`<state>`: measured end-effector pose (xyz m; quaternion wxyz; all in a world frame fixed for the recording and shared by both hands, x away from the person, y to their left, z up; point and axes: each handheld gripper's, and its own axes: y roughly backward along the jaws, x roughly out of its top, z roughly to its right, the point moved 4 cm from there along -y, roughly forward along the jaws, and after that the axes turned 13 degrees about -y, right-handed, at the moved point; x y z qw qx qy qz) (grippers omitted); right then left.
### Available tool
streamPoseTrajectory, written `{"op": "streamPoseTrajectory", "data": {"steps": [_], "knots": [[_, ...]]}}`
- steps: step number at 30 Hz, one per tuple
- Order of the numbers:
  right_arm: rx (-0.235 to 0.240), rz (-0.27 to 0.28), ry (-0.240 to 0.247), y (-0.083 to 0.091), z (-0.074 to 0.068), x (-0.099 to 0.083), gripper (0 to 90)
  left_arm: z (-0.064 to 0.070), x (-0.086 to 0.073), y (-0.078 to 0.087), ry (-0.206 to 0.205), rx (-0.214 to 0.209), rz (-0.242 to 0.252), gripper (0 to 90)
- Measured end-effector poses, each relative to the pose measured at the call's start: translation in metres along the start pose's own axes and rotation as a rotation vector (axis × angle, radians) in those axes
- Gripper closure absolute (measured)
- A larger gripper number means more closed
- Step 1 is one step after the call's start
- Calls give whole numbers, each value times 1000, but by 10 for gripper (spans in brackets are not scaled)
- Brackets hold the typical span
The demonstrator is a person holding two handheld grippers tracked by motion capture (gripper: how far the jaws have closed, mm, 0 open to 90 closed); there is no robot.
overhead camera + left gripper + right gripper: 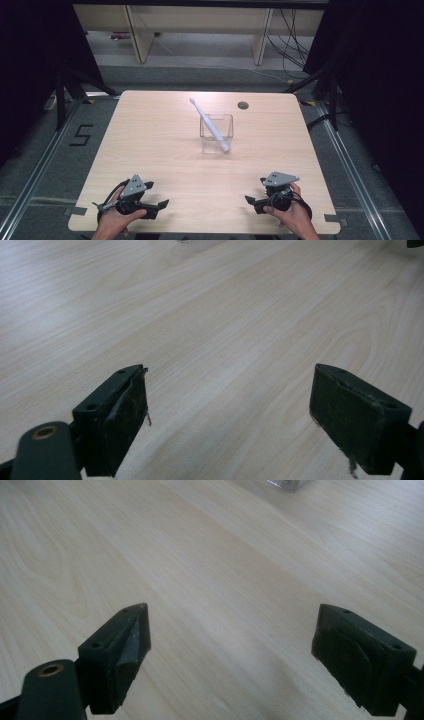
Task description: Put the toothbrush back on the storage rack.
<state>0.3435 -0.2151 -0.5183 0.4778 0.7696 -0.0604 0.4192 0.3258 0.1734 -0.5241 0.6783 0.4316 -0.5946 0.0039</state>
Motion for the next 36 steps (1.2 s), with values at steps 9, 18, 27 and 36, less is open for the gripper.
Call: {"op": "streamPoseTrajectory", "data": {"steps": [9,18,27,36], "knots": [[14,-1,33,0,0,-4,165,2,1,-1,-16,11,-6,149],[3,7,21,3,2,-6,165,4,1,-3,-10,9,9,149],[-9,8,23,4,3,-6,165,4,1,-3,-4,5,13,149],[6,-7,8,3,2,-8,165,4,1,-3,-4,6,14,149]]}}
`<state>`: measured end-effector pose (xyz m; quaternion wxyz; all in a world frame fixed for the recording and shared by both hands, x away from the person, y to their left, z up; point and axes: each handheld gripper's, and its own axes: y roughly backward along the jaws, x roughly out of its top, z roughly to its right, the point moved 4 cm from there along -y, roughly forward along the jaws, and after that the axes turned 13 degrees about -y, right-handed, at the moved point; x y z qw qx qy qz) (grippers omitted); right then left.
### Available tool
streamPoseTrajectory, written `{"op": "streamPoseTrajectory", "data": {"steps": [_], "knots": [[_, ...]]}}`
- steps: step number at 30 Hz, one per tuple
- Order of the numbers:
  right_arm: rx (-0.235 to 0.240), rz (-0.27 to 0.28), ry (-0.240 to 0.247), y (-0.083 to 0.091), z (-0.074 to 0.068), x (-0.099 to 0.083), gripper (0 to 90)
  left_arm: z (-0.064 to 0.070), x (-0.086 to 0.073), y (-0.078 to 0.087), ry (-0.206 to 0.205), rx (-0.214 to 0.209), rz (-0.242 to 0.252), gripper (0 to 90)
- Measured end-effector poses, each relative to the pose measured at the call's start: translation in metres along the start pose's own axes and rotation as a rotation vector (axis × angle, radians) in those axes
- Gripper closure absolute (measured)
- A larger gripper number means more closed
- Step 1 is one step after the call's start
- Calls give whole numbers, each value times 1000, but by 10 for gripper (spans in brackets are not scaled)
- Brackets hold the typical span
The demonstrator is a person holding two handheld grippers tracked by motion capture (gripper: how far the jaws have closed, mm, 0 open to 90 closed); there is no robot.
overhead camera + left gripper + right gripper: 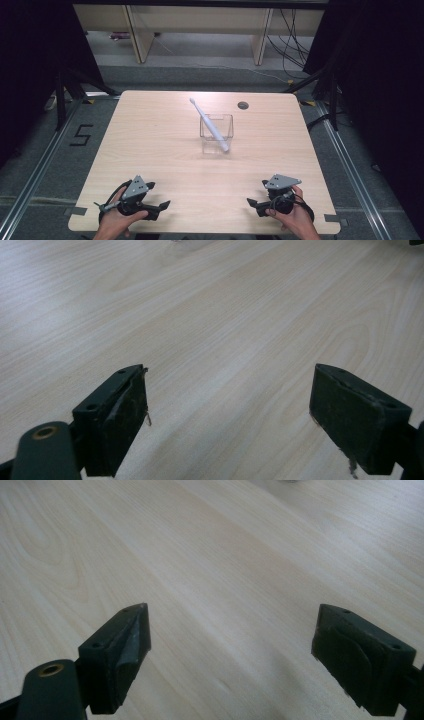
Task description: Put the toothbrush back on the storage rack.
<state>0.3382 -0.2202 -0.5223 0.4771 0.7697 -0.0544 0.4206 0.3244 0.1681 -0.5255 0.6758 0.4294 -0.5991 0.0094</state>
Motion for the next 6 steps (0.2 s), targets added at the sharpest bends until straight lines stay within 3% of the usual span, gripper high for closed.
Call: {"op": "streamPoseTrajectory", "data": {"steps": [6], "knots": [[2,9,17,-1,3,0,165,0,0,0,0,-1,0,149]]}}
